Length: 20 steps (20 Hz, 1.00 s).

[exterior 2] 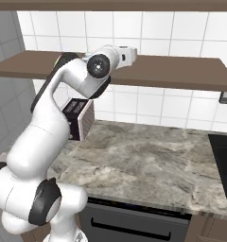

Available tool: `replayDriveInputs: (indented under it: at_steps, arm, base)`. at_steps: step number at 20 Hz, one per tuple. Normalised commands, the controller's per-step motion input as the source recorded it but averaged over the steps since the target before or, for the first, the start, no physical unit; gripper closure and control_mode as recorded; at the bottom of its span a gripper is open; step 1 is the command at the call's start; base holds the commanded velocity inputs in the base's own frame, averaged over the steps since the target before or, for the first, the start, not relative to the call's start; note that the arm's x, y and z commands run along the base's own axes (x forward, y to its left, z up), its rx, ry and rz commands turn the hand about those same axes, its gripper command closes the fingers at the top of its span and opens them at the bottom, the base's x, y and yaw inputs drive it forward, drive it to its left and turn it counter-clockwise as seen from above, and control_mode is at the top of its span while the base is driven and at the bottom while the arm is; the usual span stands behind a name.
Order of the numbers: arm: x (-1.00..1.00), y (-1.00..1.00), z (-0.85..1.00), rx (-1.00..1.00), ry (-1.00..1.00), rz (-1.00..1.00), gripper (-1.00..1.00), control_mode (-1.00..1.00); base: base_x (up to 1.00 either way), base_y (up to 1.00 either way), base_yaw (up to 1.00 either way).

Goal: Pick the broccoli, apple, apple from the counter and place them in the cabinet.

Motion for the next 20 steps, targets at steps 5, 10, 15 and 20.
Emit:
replayDriveInputs:
  at_steps: [5,10,15,20]
  arm:
    - [-1.00,0.00,0.01,-0.02,0.53,-0.01,-1.00,-1.00]
    - [-1.00,0.04,-0.88,-0.12,0.45,-0.03,-1.00,-1.00]
    - [-1.00,0.00,-1.00,-0.13,0.18,0.00,-1.00,-1.00]
    - [-1.00,0.00,-1.00,-0.04,0.00,0.00,-1.00,-1.00]
  base:
    - [0.00,0.00,0.00]
    - [0.00,0.00,0.00]
    - [0.00,0.00,0.00]
    - [0.00,0.00,0.00]
